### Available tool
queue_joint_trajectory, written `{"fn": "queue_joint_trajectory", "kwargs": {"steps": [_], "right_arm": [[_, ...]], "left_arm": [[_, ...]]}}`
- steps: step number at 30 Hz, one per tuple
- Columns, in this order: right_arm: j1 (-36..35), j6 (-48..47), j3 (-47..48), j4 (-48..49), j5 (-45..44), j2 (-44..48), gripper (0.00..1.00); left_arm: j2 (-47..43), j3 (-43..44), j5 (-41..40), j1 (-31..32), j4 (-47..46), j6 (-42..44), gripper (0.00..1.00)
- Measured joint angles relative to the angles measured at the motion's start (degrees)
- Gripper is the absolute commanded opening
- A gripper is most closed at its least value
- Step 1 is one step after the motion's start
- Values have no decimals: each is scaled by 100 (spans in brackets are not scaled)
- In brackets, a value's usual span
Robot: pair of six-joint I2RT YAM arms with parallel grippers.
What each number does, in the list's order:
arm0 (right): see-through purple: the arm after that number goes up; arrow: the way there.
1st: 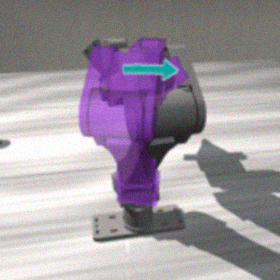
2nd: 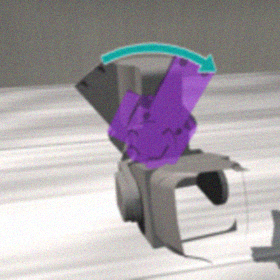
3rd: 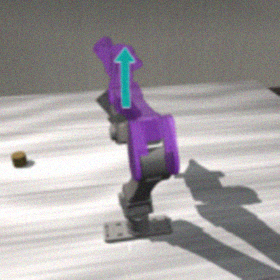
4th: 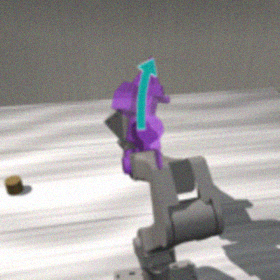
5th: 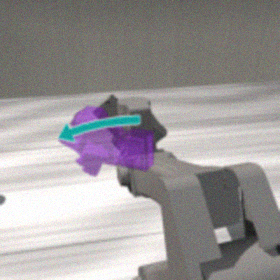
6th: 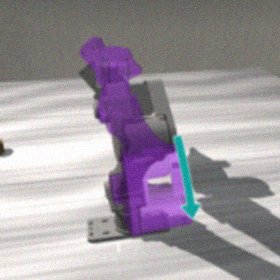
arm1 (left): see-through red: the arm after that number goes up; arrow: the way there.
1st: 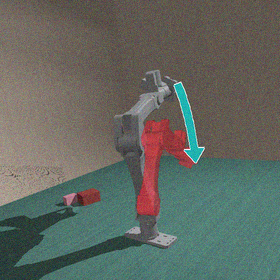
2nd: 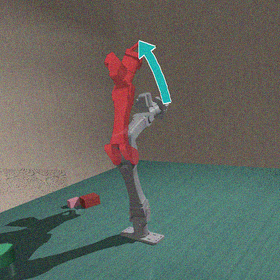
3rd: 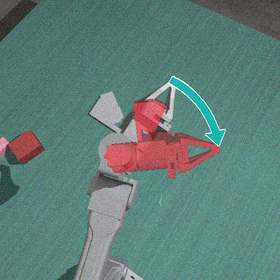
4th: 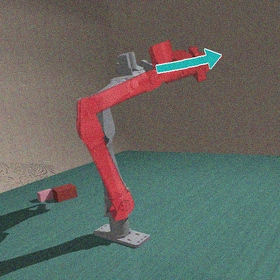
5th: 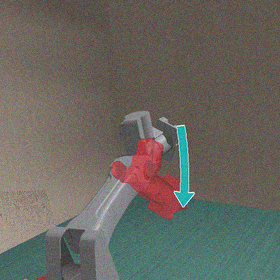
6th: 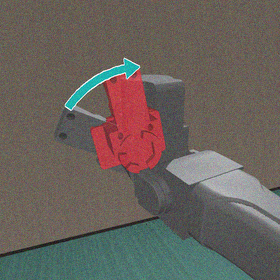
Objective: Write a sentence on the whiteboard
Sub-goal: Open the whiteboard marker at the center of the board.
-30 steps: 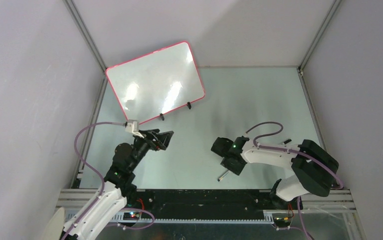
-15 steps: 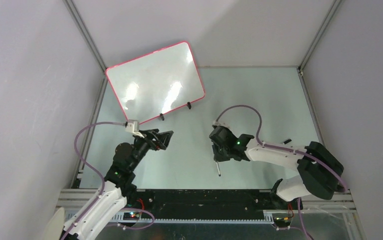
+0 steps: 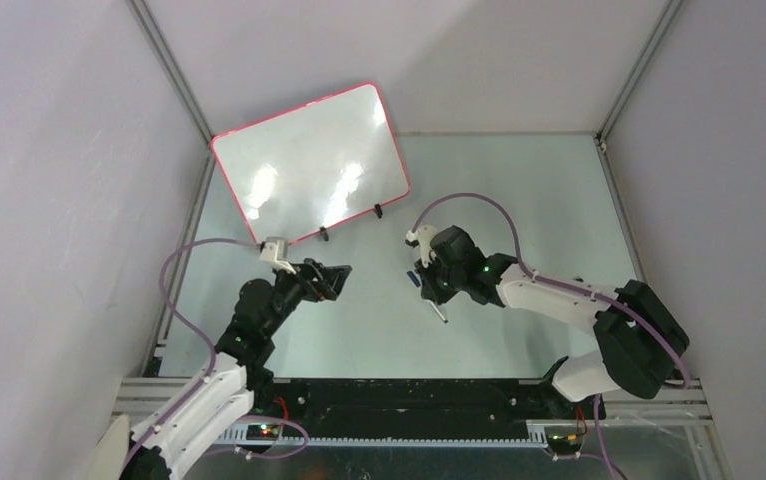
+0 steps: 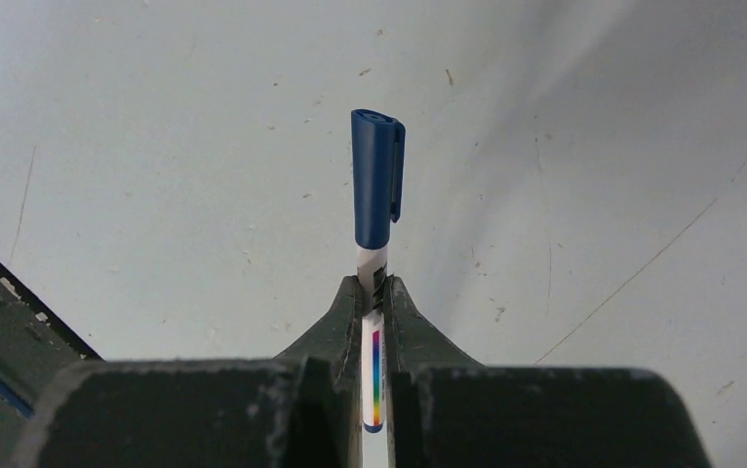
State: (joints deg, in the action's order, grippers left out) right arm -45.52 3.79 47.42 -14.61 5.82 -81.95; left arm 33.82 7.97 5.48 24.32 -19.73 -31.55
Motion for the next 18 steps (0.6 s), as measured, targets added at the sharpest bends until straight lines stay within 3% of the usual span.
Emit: {"fn": "queue_joint_trajectory", "kwargs": {"steps": [10, 18], "right_arm": [[-17, 168, 9, 374, 697, 737, 0], [-142, 566, 223, 713, 1276, 916, 0]], "left_arm": [[1478, 389, 1178, 175, -1115, -1513, 95], [1891, 798, 1580, 503, -1792, -2420, 75]]}}
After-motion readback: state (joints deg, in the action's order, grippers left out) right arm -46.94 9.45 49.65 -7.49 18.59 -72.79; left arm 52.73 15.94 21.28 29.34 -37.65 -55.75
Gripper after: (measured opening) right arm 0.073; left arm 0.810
